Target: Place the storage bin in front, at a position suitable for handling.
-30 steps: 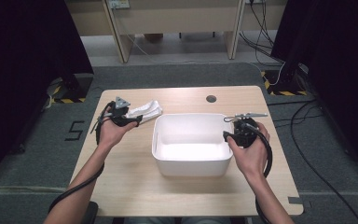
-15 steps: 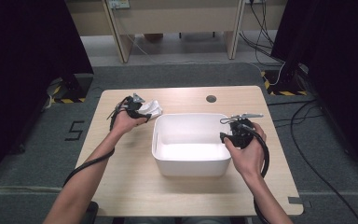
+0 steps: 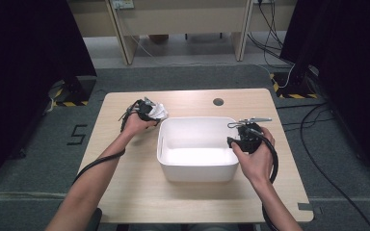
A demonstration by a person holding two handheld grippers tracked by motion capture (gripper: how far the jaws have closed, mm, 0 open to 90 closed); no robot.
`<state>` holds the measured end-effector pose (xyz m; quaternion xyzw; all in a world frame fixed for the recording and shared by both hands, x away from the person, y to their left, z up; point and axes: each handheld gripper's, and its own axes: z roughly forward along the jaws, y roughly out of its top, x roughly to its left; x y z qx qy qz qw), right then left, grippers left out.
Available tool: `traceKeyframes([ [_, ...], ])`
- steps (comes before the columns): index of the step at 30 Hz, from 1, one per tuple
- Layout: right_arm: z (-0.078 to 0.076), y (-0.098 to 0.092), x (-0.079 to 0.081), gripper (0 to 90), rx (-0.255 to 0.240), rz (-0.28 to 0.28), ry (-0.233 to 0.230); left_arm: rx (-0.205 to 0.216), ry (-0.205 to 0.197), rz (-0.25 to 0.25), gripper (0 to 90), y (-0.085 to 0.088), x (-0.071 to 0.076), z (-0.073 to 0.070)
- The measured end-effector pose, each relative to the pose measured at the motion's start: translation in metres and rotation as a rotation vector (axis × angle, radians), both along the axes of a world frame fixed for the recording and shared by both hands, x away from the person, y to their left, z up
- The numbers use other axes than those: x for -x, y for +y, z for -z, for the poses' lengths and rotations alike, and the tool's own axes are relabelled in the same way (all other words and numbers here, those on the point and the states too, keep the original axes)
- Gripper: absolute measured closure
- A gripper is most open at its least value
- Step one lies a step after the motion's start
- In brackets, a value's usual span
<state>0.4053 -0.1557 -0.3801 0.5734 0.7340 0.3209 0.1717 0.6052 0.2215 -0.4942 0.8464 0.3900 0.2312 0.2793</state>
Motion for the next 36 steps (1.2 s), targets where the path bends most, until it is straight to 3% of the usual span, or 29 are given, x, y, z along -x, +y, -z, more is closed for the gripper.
traceKeyframes([
  [7, -0.002, -0.002, -0.001, 54.5, -0.003, 0.007, -0.007, -0.001, 0.025, -0.013, 30.5, -0.001, -0.003, 0.004],
  [13, -0.001, -0.005, 0.000, 54.6, -0.006, 0.014, -0.006, -0.015, 0.021, -0.015, 35.5, 0.000, -0.004, 0.007],
  [21, -0.001, -0.007, 0.000, 54.8, 0.005, 0.014, -0.003, -0.028, 0.016, -0.020, 67.9, 0.002, -0.002, 0.002],
  [25, 0.002, -0.009, -0.001, 54.5, 0.003, 0.023, 0.015, -0.014, 0.010, -0.038, 77.1, 0.003, 0.001, 0.002],
  [31, 0.002, -0.012, 0.000, 53.7, -0.001, 0.032, 0.022, -0.003, 0.009, -0.054, 78.1, 0.003, 0.000, 0.002],
  [36, 0.003, -0.014, -0.001, 53.2, 0.001, 0.033, 0.021, -0.007, -0.006, -0.049, 62.4, 0.000, 0.000, 0.004],
])
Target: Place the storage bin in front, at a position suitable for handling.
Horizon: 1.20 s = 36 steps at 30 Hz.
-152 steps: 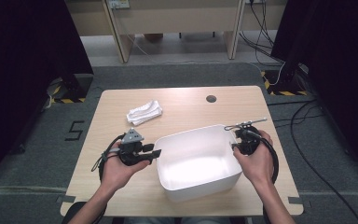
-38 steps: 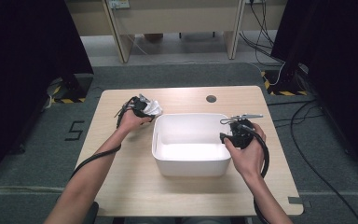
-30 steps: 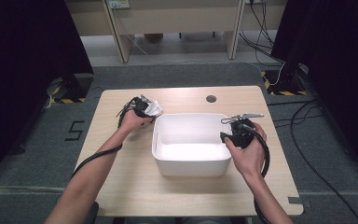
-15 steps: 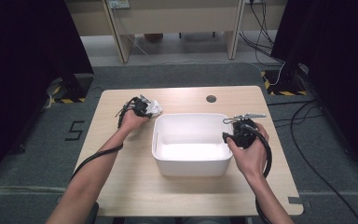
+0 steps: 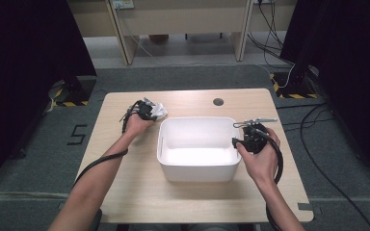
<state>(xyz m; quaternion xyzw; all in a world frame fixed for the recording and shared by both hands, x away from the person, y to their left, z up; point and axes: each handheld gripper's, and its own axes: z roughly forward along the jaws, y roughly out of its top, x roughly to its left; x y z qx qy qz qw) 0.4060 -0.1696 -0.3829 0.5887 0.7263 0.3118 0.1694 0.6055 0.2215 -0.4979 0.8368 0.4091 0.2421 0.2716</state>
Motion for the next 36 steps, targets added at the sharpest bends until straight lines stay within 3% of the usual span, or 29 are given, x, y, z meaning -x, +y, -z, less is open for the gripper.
traceKeyframes([
  [5, -0.001, 0.001, -0.001, 53.2, -0.005, 0.002, -0.004, 0.017, -0.001, -0.001, 50.8, -0.002, -0.002, 0.002],
  [10, -0.003, -0.002, 0.001, 53.6, -0.005, 0.003, -0.024, -0.012, -0.035, -0.016, 40.3, -0.005, -0.002, 0.001],
  [16, -0.004, -0.003, 0.001, 53.5, -0.011, 0.004, -0.027, -0.030, -0.022, -0.018, 32.6, -0.008, -0.008, 0.003],
  [23, -0.003, -0.005, 0.000, 53.6, -0.015, 0.006, -0.021, -0.015, 0.025, -0.043, 42.1, -0.006, -0.013, 0.002],
  [26, -0.003, -0.005, 0.000, 53.6, -0.015, 0.005, -0.019, -0.008, 0.042, -0.059, 53.2, -0.004, -0.015, 0.001],
  [30, -0.002, -0.005, 0.000, 53.3, -0.017, 0.005, -0.007, -0.031, 0.040, -0.070, 67.6, -0.004, -0.015, 0.001],
  [33, -0.001, -0.006, 0.000, 53.1, -0.017, 0.000, 0.003, -0.044, 0.049, -0.069, 70.4, -0.004, -0.016, 0.000],
  [36, -0.001, -0.008, 0.000, 52.8, -0.035, -0.007, 0.016, -0.009, 0.070, -0.084, 73.9, 0.000, -0.018, -0.002],
])
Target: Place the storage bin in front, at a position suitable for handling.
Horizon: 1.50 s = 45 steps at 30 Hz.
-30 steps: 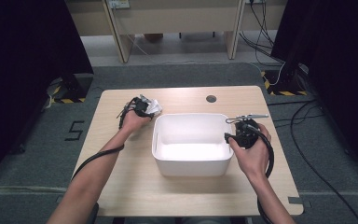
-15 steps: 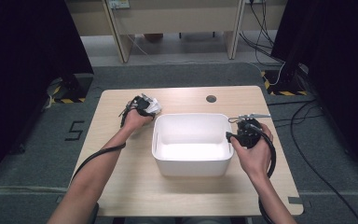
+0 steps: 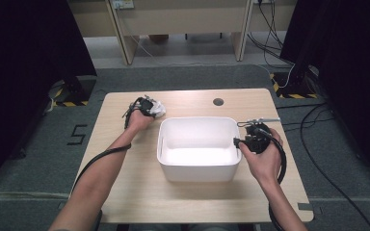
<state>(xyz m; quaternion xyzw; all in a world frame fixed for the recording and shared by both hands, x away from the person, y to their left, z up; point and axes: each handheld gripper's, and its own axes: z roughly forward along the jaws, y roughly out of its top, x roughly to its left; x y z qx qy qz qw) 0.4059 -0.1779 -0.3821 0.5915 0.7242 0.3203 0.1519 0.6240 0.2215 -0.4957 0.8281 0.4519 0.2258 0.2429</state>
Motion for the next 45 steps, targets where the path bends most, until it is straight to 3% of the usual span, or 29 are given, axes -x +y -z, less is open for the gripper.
traceKeyframes([
  [2, -0.002, -0.002, 0.002, 52.7, -0.010, 0.000, 0.001, 0.017, 0.004, -0.008, 77.1, 0.002, 0.000, -0.001],
  [7, -0.003, -0.005, 0.003, 52.6, -0.023, -0.001, 0.015, 0.031, 0.031, 0.027, 78.4, 0.003, 0.014, -0.011],
  [13, -0.003, -0.007, 0.002, 57.1, -0.051, -0.018, 0.062, 0.065, 0.000, 0.039, 78.8, 0.015, 0.044, -0.028],
  [15, -0.004, -0.004, 0.003, 61.6, -0.052, -0.017, 0.066, 0.083, -0.034, 0.054, 78.8, 0.022, 0.066, -0.039],
  [16, -0.004, -0.004, 0.003, 61.6, -0.052, -0.017, 0.066, 0.083, -0.034, 0.054, 78.8, 0.022, 0.066, -0.039],
  [18, -0.004, -0.001, 0.002, 66.5, -0.057, 0.001, 0.081, 0.100, -0.064, 0.068, 78.8, 0.028, 0.085, -0.048],
  [19, -0.004, 0.000, 0.002, 68.2, -0.057, 0.005, 0.085, 0.120, -0.093, 0.082, 78.8, 0.032, 0.104, -0.057],
  [21, -0.004, 0.002, 0.002, 72.0, -0.057, 0.011, 0.095, 0.120, -0.103, 0.092, 78.7, 0.033, 0.111, -0.060],
  [22, -0.004, 0.002, 0.002, 72.0, -0.057, 0.011, 0.095, 0.122, -0.116, 0.101, 78.7, 0.034, 0.122, -0.065],
  [25, 0.000, 0.009, 0.002, 76.8, -0.038, 0.023, 0.130, 0.139, -0.156, 0.139, 78.7, 0.036, 0.159, -0.073],
  [26, 0.001, 0.011, 0.002, 77.2, -0.026, 0.033, 0.131, 0.170, -0.164, 0.156, 78.7, 0.038, 0.185, -0.074],
  [27, 0.003, 0.012, 0.002, 77.7, -0.020, 0.043, 0.133, 0.175, -0.164, 0.173, 78.7, 0.038, 0.202, -0.072],
  [28, 0.003, 0.012, 0.002, 77.7, -0.020, 0.043, 0.133, 0.175, -0.164, 0.173, 78.7, 0.038, 0.202, -0.072],
  [30, 0.003, 0.015, 0.002, 79.7, -0.020, 0.084, 0.150, 0.202, -0.157, 0.186, 78.6, 0.038, 0.224, -0.070],
  [31, 0.002, 0.016, 0.002, 80.2, -0.014, 0.097, 0.152, 0.208, -0.169, 0.198, 78.7, 0.037, 0.251, -0.067],
  [32, 0.002, 0.019, 0.003, 80.6, -0.007, 0.112, 0.152, 0.208, -0.169, 0.198, 78.6, 0.037, 0.251, -0.067],
  [33, 0.002, 0.019, 0.003, 80.8, 0.000, 0.116, 0.151, 0.224, -0.178, 0.210, 78.6, 0.036, 0.271, -0.066],
  [34, 0.002, 0.019, 0.003, 80.8, 0.000, 0.116, 0.151, 0.224, -0.178, 0.210, 78.6, 0.036, 0.271, -0.066],
  [39, 0.002, 0.020, 0.003, 80.7, -0.011, 0.130, 0.144, 0.254, -0.202, 0.262, 78.6, 0.022, 0.313, -0.071],
  [45, 0.002, 0.022, 0.004, 80.9, -0.001, 0.136, 0.132, 0.276, -0.202, 0.269, 78.7, 0.004, 0.317, -0.067],
])
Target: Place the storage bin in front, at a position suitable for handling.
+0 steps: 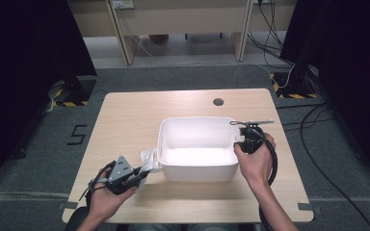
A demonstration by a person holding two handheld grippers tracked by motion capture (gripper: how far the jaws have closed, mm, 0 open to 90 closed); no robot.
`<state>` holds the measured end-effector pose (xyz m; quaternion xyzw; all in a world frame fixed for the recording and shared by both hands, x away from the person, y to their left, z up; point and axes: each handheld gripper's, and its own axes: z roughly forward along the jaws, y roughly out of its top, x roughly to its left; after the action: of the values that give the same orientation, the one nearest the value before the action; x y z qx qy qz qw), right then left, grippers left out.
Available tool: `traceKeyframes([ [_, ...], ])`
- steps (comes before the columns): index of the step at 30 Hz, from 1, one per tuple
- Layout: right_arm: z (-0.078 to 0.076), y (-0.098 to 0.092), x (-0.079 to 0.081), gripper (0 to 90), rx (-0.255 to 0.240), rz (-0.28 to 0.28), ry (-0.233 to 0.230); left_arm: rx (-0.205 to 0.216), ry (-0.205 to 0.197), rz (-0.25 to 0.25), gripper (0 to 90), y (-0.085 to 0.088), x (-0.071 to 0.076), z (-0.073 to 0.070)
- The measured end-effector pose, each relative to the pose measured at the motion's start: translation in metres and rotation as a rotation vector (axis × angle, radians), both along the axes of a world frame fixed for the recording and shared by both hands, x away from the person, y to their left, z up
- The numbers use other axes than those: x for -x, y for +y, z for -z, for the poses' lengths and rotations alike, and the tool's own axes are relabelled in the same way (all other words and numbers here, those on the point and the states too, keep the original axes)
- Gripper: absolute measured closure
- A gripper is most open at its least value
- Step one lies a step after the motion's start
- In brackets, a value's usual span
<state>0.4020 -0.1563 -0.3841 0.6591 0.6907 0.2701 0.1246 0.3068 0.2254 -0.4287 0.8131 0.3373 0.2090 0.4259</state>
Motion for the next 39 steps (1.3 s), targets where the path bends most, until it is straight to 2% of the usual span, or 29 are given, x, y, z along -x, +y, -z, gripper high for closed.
traceKeyframes([
  [4, 0.000, 0.002, -0.001, 80.7, -0.003, 0.000, -0.003, -0.007, 0.003, -0.013, 78.7, -0.004, -0.009, 0.004],
  [7, 0.000, 0.006, -0.003, 80.1, -0.004, -0.003, -0.003, -0.012, -0.001, -0.042, 78.8, -0.002, -0.017, 0.003],
  [9, 0.001, 0.014, -0.006, 78.3, -0.002, -0.006, -0.007, -0.024, -0.004, -0.078, 78.8, 0.002, -0.026, 0.001],
  [10, 0.001, 0.014, -0.006, 78.3, -0.002, -0.006, -0.007, -0.024, -0.004, -0.078, 78.8, 0.002, -0.026, 0.001],
  [12, 0.002, 0.020, -0.010, 76.6, -0.003, -0.011, 0.000, -0.025, 0.000, -0.106, 78.8, 0.006, -0.035, 0.001],
  [13, 0.005, 0.027, -0.016, 75.0, -0.001, -0.025, 0.002, -0.034, 0.005, -0.126, 78.8, 0.009, -0.044, 0.001],
  [15, 0.005, 0.028, -0.018, 74.3, -0.002, -0.033, 0.004, -0.037, 0.001, -0.136, 78.8, 0.011, -0.050, 0.001],
  [16, 0.008, 0.030, -0.025, 71.6, -0.029, -0.038, 0.004, -0.039, 0.003, -0.146, 78.8, 0.013, -0.054, 0.000],
  [18, 0.008, 0.030, -0.027, 70.0, -0.040, -0.040, 0.003, -0.018, 0.008, -0.155, 78.8, 0.017, -0.060, 0.001],
  [19, 0.009, 0.028, -0.029, 65.9, -0.055, -0.051, -0.016, -0.008, -0.005, -0.171, 78.8, 0.023, -0.060, -0.001],
  [22, 0.007, 0.026, -0.029, 63.4, -0.066, -0.053, -0.029, 0.003, -0.019, -0.182, 78.8, 0.028, -0.055, -0.004],
  [25, -0.001, 0.020, -0.022, 63.6, -0.071, -0.065, -0.071, 0.029, -0.072, -0.176, 78.8, 0.034, -0.034, -0.011],
  [29, -0.002, 0.019, -0.015, 66.9, -0.072, -0.083, -0.082, 0.047, -0.106, -0.152, 78.7, 0.029, -0.019, -0.016],
  [31, -0.001, 0.022, -0.012, 69.9, -0.070, -0.094, -0.079, 0.052, -0.143, -0.122, 78.7, 0.017, -0.008, -0.018],
  [33, 0.000, 0.024, -0.012, 70.1, -0.061, -0.102, -0.080, 0.060, -0.152, -0.118, 78.7, 0.013, -0.007, -0.018],
  [35, 0.002, 0.028, -0.014, 71.4, -0.018, -0.107, -0.078, 0.034, -0.173, -0.102, 78.6, 0.002, -0.009, -0.017],
  [39, 0.004, 0.030, -0.012, 71.5, 0.002, -0.119, -0.087, 0.046, -0.173, -0.114, 78.6, -0.003, -0.011, -0.012],
])
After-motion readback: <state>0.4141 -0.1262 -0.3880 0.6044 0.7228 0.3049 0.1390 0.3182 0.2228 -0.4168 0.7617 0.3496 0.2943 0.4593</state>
